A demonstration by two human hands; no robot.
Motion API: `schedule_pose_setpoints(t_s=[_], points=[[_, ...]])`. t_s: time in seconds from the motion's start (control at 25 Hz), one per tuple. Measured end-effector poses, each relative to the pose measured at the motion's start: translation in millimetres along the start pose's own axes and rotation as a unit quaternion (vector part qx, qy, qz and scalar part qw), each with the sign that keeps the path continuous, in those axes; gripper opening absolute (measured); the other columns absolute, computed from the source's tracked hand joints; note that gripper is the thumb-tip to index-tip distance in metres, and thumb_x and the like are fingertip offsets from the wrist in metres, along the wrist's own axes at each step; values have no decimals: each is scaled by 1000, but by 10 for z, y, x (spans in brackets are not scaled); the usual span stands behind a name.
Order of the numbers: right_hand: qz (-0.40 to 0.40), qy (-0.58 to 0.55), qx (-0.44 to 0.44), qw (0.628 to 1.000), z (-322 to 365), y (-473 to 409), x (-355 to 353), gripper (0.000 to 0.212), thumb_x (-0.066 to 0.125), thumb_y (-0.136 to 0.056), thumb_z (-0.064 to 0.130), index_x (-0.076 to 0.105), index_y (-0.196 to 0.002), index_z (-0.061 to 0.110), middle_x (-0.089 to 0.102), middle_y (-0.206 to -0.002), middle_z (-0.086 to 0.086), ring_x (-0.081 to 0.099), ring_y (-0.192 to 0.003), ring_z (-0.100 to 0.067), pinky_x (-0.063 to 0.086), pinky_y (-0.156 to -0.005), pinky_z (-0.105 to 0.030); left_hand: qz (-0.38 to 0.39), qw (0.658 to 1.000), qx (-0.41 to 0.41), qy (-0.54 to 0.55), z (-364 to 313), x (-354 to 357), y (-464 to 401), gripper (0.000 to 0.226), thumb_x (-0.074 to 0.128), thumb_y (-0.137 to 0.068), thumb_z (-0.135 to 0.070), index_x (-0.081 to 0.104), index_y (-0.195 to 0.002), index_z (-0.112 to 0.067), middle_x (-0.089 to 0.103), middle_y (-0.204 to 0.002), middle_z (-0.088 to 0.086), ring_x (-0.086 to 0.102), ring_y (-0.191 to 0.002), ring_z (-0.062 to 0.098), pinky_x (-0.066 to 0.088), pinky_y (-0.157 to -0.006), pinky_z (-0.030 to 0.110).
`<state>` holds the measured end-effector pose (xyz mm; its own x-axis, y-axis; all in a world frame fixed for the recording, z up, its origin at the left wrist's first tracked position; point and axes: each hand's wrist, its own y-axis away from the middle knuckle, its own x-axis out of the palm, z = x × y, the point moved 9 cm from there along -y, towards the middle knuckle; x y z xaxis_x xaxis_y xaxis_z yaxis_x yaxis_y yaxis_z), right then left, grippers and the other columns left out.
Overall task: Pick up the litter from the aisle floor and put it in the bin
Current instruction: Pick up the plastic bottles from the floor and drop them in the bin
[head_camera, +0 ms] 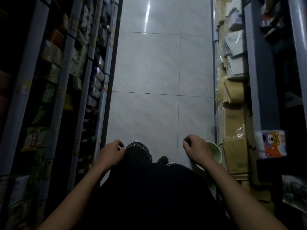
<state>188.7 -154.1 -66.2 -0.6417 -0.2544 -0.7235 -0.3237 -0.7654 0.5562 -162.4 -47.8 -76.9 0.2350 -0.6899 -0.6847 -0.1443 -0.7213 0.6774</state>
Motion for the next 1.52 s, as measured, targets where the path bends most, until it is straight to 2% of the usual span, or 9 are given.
schedule_pose_setpoints(t_s=[0.12, 0.24, 0.44, 0.64, 0.76, 0.88, 1.04, 1.24, 1.52], points=[[-1, 11, -31, 999, 244, -432, -274, 17, 57, -98, 32, 69, -101, 20, 67, -97, 4, 62, -87, -18, 54, -77, -36, 1, 999, -39, 31, 62, -33, -32, 18, 51, -93, -44, 63, -100, -33, 70, -96, -9, 64, -83, 13, 56, -77, 36], [-2, 21, -53, 998, 531, -916, -534, 17, 57, -98, 33, 68, -101, 21, 66, -95, 4, 63, -86, -17, 57, -77, -40, -5, 997, -63, 50, 52, -210, -278, 14, 53, -94, -39, 64, -97, -31, 70, -93, -9, 62, -78, 8, 55, -75, 34], [-5, 37, -30, 999, 917, -1746, -1054, 14, 57, -98, 32, 68, -101, 23, 65, -95, 7, 62, -86, -14, 57, -76, -39, -3, 997, -57, 52, -319, -918, -1260, 16, 51, -93, -40, 63, -99, -30, 70, -95, -8, 63, -83, 13, 55, -77, 36], [-23, 31, 26, 999, 915, -2344, -1608, 12, 59, -97, 34, 68, -98, 25, 66, -93, 8, 64, -85, -14, 58, -75, -39, 0, 999, 40, -1, -1256, -1788, -2361, 23, 51, -92, -41, 64, -104, -27, 71, -98, -5, 64, -87, 18, 55, -77, 37], [-37, 10, 67, 997, 801, -2592, -1922, 12, 59, -98, 34, 67, -100, 25, 66, -94, 8, 63, -85, -13, 59, -77, -42, -5, 995, 91, -41, -1901, -2298, -2946, 25, 49, -92, -41, 64, -106, -27, 70, -99, -5, 63, -87, 18, 52, -72, 35], [-62, -11, 98, 993, 700, -2900, -2239, 11, 59, -98, 33, 67, -99, 25, 66, -93, 8, 63, -84, -12, 59, -76, -41, -17, 991, 117, -57, -2571, -2789, -3554, 24, 48, -92, -41, 63, -105, -28, 69, -97, -6, 61, -86, 19, 46, -69, 33], [-59, -51, 118, 990, 615, -3612, -2590, 11, 58, -98, 32, 67, -98, 26, 65, -94, 8, 62, -83, -10, 58, -75, -40, -25, 986, 142, -78, -3403, -3233, -4288, 22, 48, -92, -39, 63, -104, -28, 69, -95, -6, 62, -87, 20, 47, -71, 34], [-48, -53, 97, 993, 751, -4853, -3299, 13, 58, -98, 34, 68, -100, 25, 66, -98, 5, 62, -87, -15, 57, -77, -39, -12, 991, 107, -76, -3983, -3588, -4924, 21, 48, -90, -42, 63, -100, -30, 71, -95, -6, 63, -85, 19, 50, -71, 34], [-33, -7, 12, 999, 1407, -6623, -4505, 18, 57, -98, 34, 70, -102, 22, 67, -98, 4, 62, -87, -16, 54, -75, -35, -19, 999, 23, -35, -4186, -4149, -5641, 23, 48, -89, -44, 63, -101, -31, 70, -90, -9, 66, -84, 18, 57, -77, 38]])
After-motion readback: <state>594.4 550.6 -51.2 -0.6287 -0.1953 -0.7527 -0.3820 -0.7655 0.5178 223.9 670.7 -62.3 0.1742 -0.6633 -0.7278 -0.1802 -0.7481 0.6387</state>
